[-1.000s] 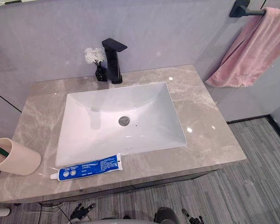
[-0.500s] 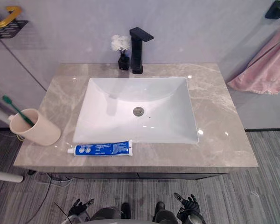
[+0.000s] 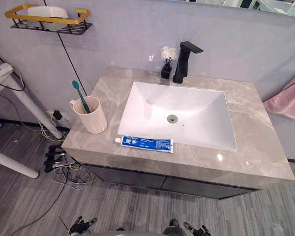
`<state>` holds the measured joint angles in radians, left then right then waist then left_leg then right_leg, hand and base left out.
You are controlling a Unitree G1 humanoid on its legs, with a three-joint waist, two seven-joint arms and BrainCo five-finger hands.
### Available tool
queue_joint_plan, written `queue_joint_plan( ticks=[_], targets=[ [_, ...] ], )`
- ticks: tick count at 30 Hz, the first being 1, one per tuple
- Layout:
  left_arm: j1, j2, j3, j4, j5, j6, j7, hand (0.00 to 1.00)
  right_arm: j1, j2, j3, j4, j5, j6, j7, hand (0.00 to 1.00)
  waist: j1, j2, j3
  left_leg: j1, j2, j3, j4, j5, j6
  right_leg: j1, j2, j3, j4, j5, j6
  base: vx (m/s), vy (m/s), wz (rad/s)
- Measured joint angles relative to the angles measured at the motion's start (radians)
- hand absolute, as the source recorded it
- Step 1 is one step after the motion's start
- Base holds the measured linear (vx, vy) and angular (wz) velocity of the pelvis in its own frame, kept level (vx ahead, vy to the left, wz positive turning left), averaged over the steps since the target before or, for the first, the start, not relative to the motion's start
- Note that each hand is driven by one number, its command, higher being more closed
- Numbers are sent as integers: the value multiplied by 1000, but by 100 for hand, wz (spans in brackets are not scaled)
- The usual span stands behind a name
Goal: Organize washtable
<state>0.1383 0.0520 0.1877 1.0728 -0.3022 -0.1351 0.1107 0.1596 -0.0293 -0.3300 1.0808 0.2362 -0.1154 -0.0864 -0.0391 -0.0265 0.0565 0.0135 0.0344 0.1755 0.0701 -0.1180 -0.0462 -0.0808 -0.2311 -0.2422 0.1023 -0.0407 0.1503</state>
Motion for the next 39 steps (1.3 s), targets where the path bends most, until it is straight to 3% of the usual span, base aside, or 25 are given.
queue_joint_plan(
  ticks=[4,6,9,10,11,12,13,14,16,18,21,22,28,36,39],
  targets=[
    [-11,-8,12,24,24,1,-2,0,-11,-15,18,-1,10,-4,-1,0,2,8,5,23,-14,71,-66,28,2,-38,3,80,-11,53,13,-20,36,-45],
    [-14,-8,22,28,52,5,-2,0,-17,-11,20,-8,10,-7,-1,0,2,6,8,38,-10,123,-54,12,10,-42,17,122,-28,77,-14,-51,63,-87],
    [-26,-14,65,26,103,18,-24,0,-19,-11,33,-15,11,-9,-1,0,8,3,16,25,29,234,9,-43,44,-65,62,168,-72,195,-76,-135,42,-109],
    [-26,-23,83,26,122,22,-37,0,-21,-16,31,-29,7,-4,-1,0,9,24,19,17,53,284,21,-48,51,-103,79,154,62,109,-85,-163,0,-97],
    [-29,-21,83,25,127,26,-46,0,-10,-13,32,-36,3,-4,1,0,1,16,20,13,62,291,26,-50,53,-130,92,140,235,6,-109,-79,-24,-57],
    [-31,-13,80,24,143,35,-54,0,8,-9,31,-31,-16,-3,1,0,-1,6,21,14,63,290,24,-52,56,-119,97,128,325,-61,-110,-26,-27,-20],
    [-34,-6,79,22,159,42,-68,0,17,-8,32,-4,-45,-1,2,0,0,-2,19,15,59,291,16,-48,50,-77,111,106,328,-102,-103,42,-37,-21],
    [-33,-7,75,14,170,41,-70,0,23,-9,33,13,-89,13,4,0,5,-11,10,13,40,295,3,-41,42,-30,113,98,230,-114,-104,41,-28,-27],
    [-45,7,50,20,193,42,-73,0,15,-7,33,35,-136,18,10,0,6,-35,-4,-25,2,300,-2,-17,45,-2,102,105,77,-117,-93,57,-39,-17],
    [-57,7,13,20,197,40,-75,0,-6,-24,30,43,-170,26,22,0,5,-12,9,-46,-2,288,-1,-2,43,19,105,107,4,-83,-67,51,-49,0],
    [-56,4,-28,28,196,39,-75,0,-8,-31,34,44,-179,27,27,0,9,0,7,-26,0,235,-3,4,41,69,118,96,-38,-69,-74,44,-35,10],
    [-70,20,-71,48,198,38,-90,0,-32,-39,74,81,-190,27,46,0,34,-4,16,36,-55,160,-162,101,63,111,109,84,-131,-3,-60,16,-15,7],
    [-70,20,-71,48,198,38,-90,0,-31,-39,73,81,-188,27,46,0,36,-4,16,36,-55,160,-162,101,63,111,109,84,-130,-3,-60,0,0,0],
    [-78,13,-68,64,188,37,-87,0,0,-29,21,78,-18,13,44,0,45,-1,16,37,-54,159,-156,101,63,111,109,84,-125,-3,-60,0,0,0],
    [-79,20,-55,64,187,38,-84,0,43,-9,12,-48,66,9,47,0,34,-5,18,38,-51,171,-150,99,61,107,109,98,-121,-3,-60,-7,0,-13]
  ],
)
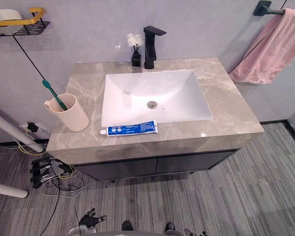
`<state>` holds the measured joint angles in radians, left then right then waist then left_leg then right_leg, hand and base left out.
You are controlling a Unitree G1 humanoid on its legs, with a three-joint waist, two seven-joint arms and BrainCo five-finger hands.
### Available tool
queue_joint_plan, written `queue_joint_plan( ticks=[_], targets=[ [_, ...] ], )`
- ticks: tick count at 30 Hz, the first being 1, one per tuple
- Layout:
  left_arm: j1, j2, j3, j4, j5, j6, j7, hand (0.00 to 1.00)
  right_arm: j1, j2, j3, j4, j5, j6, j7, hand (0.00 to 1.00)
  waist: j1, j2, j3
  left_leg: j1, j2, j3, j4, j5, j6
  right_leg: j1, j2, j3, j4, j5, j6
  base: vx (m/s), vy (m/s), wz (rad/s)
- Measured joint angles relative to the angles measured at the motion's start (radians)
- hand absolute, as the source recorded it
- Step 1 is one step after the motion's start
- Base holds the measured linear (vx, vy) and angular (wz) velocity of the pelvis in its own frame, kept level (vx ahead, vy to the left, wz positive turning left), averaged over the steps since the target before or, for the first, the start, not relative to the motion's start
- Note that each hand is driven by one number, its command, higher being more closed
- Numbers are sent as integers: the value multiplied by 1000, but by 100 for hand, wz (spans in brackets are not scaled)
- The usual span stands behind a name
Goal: Organize washtable
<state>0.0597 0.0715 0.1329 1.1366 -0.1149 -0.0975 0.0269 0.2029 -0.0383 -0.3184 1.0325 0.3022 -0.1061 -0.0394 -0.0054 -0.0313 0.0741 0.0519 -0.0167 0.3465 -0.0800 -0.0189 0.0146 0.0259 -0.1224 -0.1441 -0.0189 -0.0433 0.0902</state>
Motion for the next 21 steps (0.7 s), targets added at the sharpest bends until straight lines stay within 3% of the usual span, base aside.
queue_joint_plan(
  ticks=[2,6,9,12,17,21],
  targets=[
    [1,-3,35,0,1,2,0,0,26,5,-22,-152,34,-3,1,0,-3,-8,2,0,3,21,11,-7,-9,-18,1,38,7,3,1,-35,-2,-51],
    [10,-6,71,-2,19,2,0,0,62,6,-222,-451,40,-33,-14,0,-17,-19,2,4,16,62,46,-49,-17,-34,7,120,-5,25,6,-26,-4,-60],
    [26,-2,71,-6,48,2,-3,0,67,-6,-375,-612,11,-42,-63,0,-42,-27,-8,-1,12,87,53,-65,-14,-54,5,153,-5,31,13,-2,7,-35],
    [27,1,67,-7,51,1,-7,0,54,-28,-491,-766,-38,-43,-128,0,-44,-33,-20,-7,7,63,57,-73,-4,-74,4,178,-7,40,20,25,3,-33],
    [30,7,55,-4,60,5,-26,0,-32,-117,-546,-931,-98,-46,-194,0,-60,-41,-25,-11,-4,33,61,-82,4,-71,-7,168,-7,41,21,13,-5,6],
    [29,12,23,-9,59,2,-28,0,-129,-250,-506,-997,-118,-75,-208,0,-56,-43,-31,-35,-12,-34,79,-82,5,-58,-22,112,-6,41,21,-7,-23,40]
  ],
)
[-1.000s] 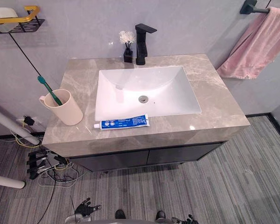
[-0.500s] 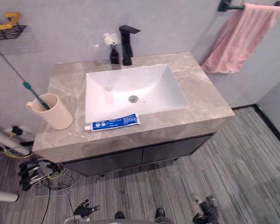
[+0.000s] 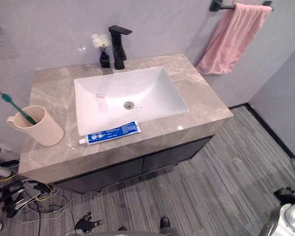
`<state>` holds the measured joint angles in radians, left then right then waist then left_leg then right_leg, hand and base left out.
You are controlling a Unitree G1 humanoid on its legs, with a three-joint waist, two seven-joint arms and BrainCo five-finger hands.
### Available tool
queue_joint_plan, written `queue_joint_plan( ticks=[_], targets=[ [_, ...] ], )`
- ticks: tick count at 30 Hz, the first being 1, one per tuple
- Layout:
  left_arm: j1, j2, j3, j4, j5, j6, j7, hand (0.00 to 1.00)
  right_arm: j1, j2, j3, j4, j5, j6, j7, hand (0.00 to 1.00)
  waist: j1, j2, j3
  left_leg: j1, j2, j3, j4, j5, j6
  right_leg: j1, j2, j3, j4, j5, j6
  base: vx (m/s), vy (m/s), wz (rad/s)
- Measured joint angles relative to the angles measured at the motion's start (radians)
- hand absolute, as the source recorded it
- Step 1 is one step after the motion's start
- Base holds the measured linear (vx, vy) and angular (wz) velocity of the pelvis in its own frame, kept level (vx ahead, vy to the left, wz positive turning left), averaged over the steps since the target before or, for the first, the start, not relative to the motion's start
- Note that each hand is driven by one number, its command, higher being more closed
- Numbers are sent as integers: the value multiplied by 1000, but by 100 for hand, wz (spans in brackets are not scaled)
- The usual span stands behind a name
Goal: Organize washtable
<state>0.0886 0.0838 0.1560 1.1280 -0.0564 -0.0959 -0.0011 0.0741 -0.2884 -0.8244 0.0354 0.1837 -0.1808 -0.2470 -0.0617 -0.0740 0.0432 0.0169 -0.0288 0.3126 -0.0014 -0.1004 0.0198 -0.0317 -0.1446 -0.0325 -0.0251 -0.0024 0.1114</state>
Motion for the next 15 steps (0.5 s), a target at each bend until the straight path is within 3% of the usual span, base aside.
queue_joint_plan(
  ticks=[5,9,15],
  targets=[
    [2,-3,-9,-20,-1,-2,0,0,-55,-183,178,-115,-6,-22,95,0,23,1,-3,-13,-5,-50,8,4,6,13,-6,-50,2,0,0,-23,-30,30],
    [10,-3,-9,-37,-16,-9,-19,0,-99,-243,325,-206,-9,-58,204,0,28,-1,-3,-24,-9,-78,8,11,15,16,-11,-80,4,0,0,-26,-21,24],
    [20,0,-9,-41,-44,-35,-43,0,-148,-334,469,-215,6,-61,332,0,31,-7,-7,-50,-20,-120,11,18,26,12,-20,-116,5,0,0,-5,1,21]
  ],
)
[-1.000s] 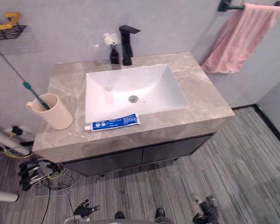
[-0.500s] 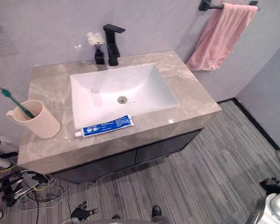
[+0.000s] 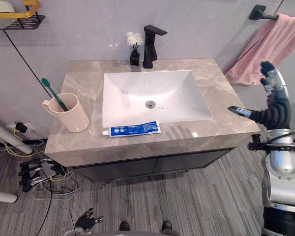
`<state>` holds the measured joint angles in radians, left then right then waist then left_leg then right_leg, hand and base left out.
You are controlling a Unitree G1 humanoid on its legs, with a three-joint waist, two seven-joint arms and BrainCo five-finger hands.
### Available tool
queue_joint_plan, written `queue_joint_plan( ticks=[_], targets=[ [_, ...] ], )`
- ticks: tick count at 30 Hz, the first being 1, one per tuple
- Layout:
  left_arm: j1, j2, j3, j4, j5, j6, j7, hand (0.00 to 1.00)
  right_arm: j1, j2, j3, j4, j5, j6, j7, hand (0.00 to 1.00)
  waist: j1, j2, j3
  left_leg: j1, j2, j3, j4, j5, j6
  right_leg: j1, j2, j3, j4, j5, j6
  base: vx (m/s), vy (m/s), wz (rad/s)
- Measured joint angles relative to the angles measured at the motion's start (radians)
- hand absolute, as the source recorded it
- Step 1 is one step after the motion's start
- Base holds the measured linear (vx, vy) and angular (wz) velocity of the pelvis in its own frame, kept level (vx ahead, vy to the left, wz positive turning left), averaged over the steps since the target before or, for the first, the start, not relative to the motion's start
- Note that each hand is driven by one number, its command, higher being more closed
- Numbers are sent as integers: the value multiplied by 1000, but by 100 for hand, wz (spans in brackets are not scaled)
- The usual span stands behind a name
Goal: Organize washtable
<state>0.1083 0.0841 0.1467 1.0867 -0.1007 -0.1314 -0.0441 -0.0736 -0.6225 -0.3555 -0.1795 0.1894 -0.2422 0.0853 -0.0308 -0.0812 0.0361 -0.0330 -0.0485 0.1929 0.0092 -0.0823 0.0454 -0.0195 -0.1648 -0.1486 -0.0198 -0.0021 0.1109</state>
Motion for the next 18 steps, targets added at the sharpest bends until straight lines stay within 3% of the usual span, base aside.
queue_joint_plan(
  ticks=[9,18],
  targets=[
    [20,2,-26,-61,-2,-10,-19,0,-95,-63,183,120,9,3,117,0,22,-6,2,-42,-4,-62,3,14,12,-4,-2,-70,-1,13,-15,-1,-10,22],
    [29,-3,-31,-126,-14,-33,-13,0,-177,-63,259,213,9,9,111,0,50,-14,40,-95,-8,-108,8,39,17,-35,-5,-99,-2,37,-16,-37,-3,18]
  ],
)
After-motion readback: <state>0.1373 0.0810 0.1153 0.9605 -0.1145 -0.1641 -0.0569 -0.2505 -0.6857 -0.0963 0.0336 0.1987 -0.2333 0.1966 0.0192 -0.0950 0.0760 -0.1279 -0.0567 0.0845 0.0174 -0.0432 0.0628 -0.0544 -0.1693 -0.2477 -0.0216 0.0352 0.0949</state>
